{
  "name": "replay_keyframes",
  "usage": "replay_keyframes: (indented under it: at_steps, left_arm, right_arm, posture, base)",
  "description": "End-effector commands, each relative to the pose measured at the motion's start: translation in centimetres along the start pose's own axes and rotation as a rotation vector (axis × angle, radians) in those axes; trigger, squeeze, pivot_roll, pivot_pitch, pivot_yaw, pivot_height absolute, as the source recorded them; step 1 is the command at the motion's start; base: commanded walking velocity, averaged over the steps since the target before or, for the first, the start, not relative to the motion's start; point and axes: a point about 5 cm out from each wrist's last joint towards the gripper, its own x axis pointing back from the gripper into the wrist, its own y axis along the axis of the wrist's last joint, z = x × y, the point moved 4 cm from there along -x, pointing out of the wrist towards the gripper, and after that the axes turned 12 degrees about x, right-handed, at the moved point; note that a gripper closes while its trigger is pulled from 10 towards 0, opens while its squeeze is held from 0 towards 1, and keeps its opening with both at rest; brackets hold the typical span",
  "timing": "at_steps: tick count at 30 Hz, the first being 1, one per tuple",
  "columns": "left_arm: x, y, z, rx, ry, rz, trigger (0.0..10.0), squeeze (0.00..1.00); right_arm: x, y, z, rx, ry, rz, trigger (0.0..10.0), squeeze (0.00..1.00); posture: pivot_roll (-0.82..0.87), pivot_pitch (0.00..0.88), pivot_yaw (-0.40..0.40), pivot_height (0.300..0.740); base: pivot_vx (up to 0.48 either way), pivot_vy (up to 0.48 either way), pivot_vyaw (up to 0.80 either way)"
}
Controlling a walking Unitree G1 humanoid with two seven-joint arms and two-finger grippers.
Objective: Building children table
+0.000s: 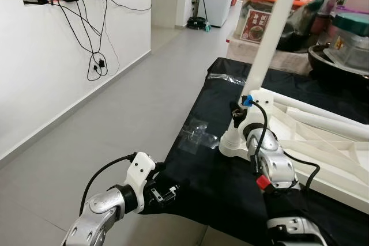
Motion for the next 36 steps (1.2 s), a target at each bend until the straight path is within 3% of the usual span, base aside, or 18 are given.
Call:
replay_keyframes:
  at_steps: [1,2,3,8,9,12,13,14,16,17,18,19,22,24,26,27,33,36]
  left_arm:
    - [0.2,-0.4,0.1,-0.005,0.008,0.014,10.0,0.00]
    - [0.2,-0.4,0.1,-0.005,0.008,0.014,10.0,0.00]
    - [0.1,-0.3,0.1,-0.004,0.007,0.012,10.0,0.00]
    - [0.1,-0.4,0.0,-0.004,0.006,0.013,10.0,0.00]
    - [0.1,-0.4,0.0,-0.003,0.006,0.013,10.0,0.00]
    - [0.1,-0.4,0.1,-0.002,0.008,0.012,10.0,0.00]
    - [0.2,-0.4,0.1,-0.001,0.009,0.013,10.0,0.00]
    - [0.2,-0.4,0.1,-0.001,0.009,0.013,10.0,0.00]
    - [0.2,-0.5,0.0,0.001,0.009,0.013,10.0,0.00]
    - [0.2,-0.5,0.0,0.001,0.009,0.013,10.0,0.00]
    - [0.2,-0.5,0.0,0.001,0.008,0.014,10.0,0.00]
    - [0.2,-0.5,0.0,0.001,0.008,0.014,10.0,0.00]
    - [0.2,-0.5,0.0,-0.001,0.005,0.015,10.0,0.00]
    - [0.2,-0.5,0.0,-0.001,0.005,0.015,10.0,0.00]
    - [0.2,-0.4,0.1,-0.006,0.009,0.013,10.0,0.00]
    - [0.2,-0.4,0.1,-0.006,0.009,0.013,10.0,0.00]
    - [0.3,-0.6,0.1,-0.006,0.011,0.017,10.0,0.00]
    - [0.3,-0.6,0.1,-0.006,0.011,0.017,10.0,0.00]
  right_arm:
    - [0.5,-4.9,-3.4,0.093,-0.206,0.208,0.0,0.00]
    - [0.5,-4.9,-3.4,0.093,-0.206,0.208,0.0,0.00]
    - [0.1,-4.0,-3.2,0.092,-0.194,0.191,10.0,0.00]
    - [-0.1,-2.6,-2.8,0.046,-0.162,0.142,10.0,0.00]
    - [-0.1,-2.0,-2.8,0.018,-0.146,0.109,10.0,1.00]
    - [-0.3,-0.7,-2.5,0.021,-0.102,0.053,10.0,1.00]
    - [-0.5,0.2,-2.0,0.013,-0.046,0.015,10.0,0.00]
    - [-0.5,0.2,-2.0,0.013,-0.046,0.015,10.0,0.00]
    - [-0.7,2.2,-0.4,-0.071,0.118,-0.077,10.0,0.00]
    - [-0.7,2.2,-0.4,-0.071,0.118,-0.077,10.0,0.00]
    - [-0.4,3.4,1.1,-0.086,0.302,-0.149,10.0,0.00]
    - [-0.4,3.4,1.1,-0.086,0.302,-0.149,10.0,0.00]
    - [1.0,5.1,2.8,-0.059,0.658,-0.278,10.0,0.00]
    - [1.0,5.1,2.8,-0.059,0.658,-0.278,10.0,0.00]
    - [3.2,5.2,3.3,-0.027,0.911,-0.325,10.0,0.00]
    - [3.2,5.2,3.3,-0.027,0.911,-0.325,10.0,0.00]
    - [6.0,4.1,4.8,0.081,1.176,-0.341,10.0,0.00]
    - [6.5,4.0,5.1,0.083,1.214,-0.348,10.0,0.00]
  posture:
    - [0.04,0.000,-0.118,0.740]
    - [0.04,0.000,-0.118,0.740]
    - [0.04,0.000,-0.116,0.740]
    - [0.03,0.000,-0.117,0.740]
    - [0.03,0.000,-0.118,0.740]
    - [0.04,0.000,-0.120,0.740]
    - [0.04,0.000,-0.120,0.740]
    - [0.04,0.000,-0.120,0.740]
    - [0.04,0.000,-0.120,0.740]
    - [0.04,0.000,-0.120,0.740]
    - [0.04,0.000,-0.120,0.740]
    - [0.04,0.000,-0.120,0.740]
    - [0.04,0.000,-0.119,0.740]
    - [0.04,0.000,-0.119,0.740]
    - [0.04,0.000,-0.122,0.740]
    - [0.04,0.000,-0.122,0.740]
    - [0.05,0.000,-0.124,0.740]
    - [0.05,0.000,-0.124,0.740]
  base:
    - [0.000,0.000,0.00]
    - [0.000,0.000,0.00]
    - [0.000,0.000,0.00]
    - [0.000,0.000,0.00]
    - [0.000,0.000,0.00]
    - [0.000,0.000,0.00]
    - [0.000,0.000,0.00]
    - [0.000,0.000,0.00]
    - [0.000,0.000,0.00]
    - [0.000,0.000,0.00]
    - [0.000,0.000,0.00]
    - [0.000,0.000,0.00]
    - [0.000,0.000,0.00]
    - [0.000,0.000,0.00]
    - [0.000,0.000,0.00]
    - [0.000,0.000,0.00]
    - [0.000,0.000,0.00]
    - [0.000,0.000,0.00]
